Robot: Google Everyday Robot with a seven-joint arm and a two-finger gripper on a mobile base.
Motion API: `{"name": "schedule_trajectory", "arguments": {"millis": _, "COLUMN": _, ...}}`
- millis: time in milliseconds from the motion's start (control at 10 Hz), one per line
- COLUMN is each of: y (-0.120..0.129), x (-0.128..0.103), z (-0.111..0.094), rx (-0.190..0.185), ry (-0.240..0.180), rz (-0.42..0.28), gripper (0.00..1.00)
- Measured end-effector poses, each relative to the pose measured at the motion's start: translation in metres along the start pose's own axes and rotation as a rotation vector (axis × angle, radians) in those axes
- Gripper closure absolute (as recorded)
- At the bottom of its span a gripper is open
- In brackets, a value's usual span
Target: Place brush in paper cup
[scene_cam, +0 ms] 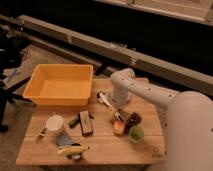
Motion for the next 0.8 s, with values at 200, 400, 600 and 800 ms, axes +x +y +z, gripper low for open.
{"name": "schedule_trajectory", "arguments": {"millis": 200, "y": -0.0017, "x": 0.0024, "z": 0.0055, "rx": 0.015, "ry": 0.026, "rz": 0.013, "gripper": 0.40}}
{"name": "schedule_trajectory", "arguments": {"millis": 400, "y": -0.0024, "x": 0.0024, "z": 0.0061, "rx": 0.034, "ry": 0.044, "rz": 0.012, "gripper": 0.58}}
{"name": "schedule_trajectory", "arguments": {"millis": 600, "y": -0.0004, "x": 0.0006, "z": 0.0057, "rx": 0.053, "ry": 0.066, "rz": 0.005, "gripper": 0.79}}
{"name": "schedule_trajectory", "arguments": {"millis": 800, "y": 0.0022, "x": 0.0000, "z": 0.0068, "rx": 0.065, "ry": 0.090, "rz": -0.007, "gripper": 0.99}}
